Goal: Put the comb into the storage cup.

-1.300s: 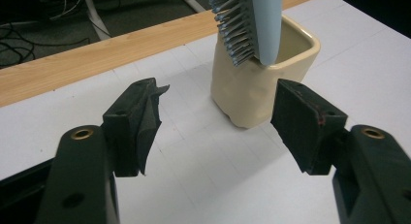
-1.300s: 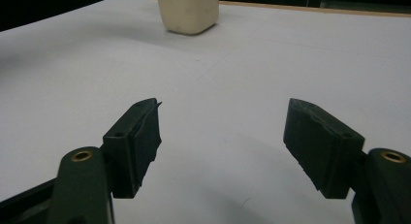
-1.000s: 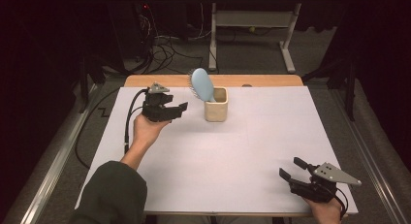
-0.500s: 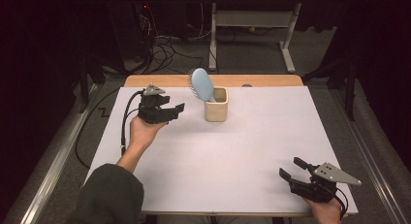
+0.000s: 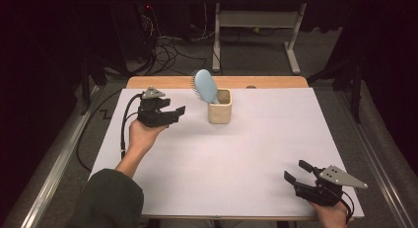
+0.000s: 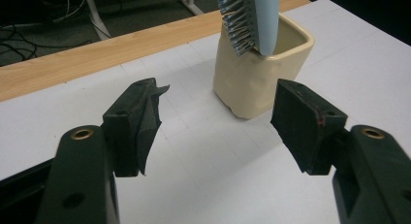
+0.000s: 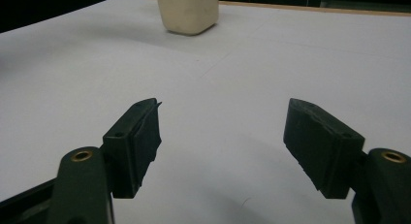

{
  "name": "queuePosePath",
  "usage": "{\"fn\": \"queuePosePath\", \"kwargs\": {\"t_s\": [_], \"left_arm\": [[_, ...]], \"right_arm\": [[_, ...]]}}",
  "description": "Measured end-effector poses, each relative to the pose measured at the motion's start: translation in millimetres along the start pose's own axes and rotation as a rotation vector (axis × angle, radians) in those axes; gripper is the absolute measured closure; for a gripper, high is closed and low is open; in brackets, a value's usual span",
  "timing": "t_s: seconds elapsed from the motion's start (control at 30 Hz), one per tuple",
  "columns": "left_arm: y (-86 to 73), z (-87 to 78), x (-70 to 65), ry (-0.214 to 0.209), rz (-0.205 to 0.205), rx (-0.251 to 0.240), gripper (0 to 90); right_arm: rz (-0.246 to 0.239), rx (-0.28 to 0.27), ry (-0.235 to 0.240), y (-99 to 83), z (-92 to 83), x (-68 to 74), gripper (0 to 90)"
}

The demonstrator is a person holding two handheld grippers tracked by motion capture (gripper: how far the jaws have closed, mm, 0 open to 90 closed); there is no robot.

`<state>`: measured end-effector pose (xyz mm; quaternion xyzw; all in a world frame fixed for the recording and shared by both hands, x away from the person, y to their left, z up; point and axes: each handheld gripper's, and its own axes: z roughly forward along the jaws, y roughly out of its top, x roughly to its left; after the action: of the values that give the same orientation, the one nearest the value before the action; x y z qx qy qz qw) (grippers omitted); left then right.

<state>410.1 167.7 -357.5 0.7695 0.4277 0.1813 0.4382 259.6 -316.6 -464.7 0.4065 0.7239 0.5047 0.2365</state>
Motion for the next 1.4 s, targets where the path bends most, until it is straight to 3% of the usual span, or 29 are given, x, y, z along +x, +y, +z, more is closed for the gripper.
{"fn": "queuePosePath", "kwargs": {"t_s": [1.4], "left_arm": [[-21.8, -34.4, -0.4, -0.010, 0.008, -0.035, 34.0]], "right_arm": [[-0.002, -0.001, -0.003, 0.0, 0.1, 0.5, 29.8]]}}
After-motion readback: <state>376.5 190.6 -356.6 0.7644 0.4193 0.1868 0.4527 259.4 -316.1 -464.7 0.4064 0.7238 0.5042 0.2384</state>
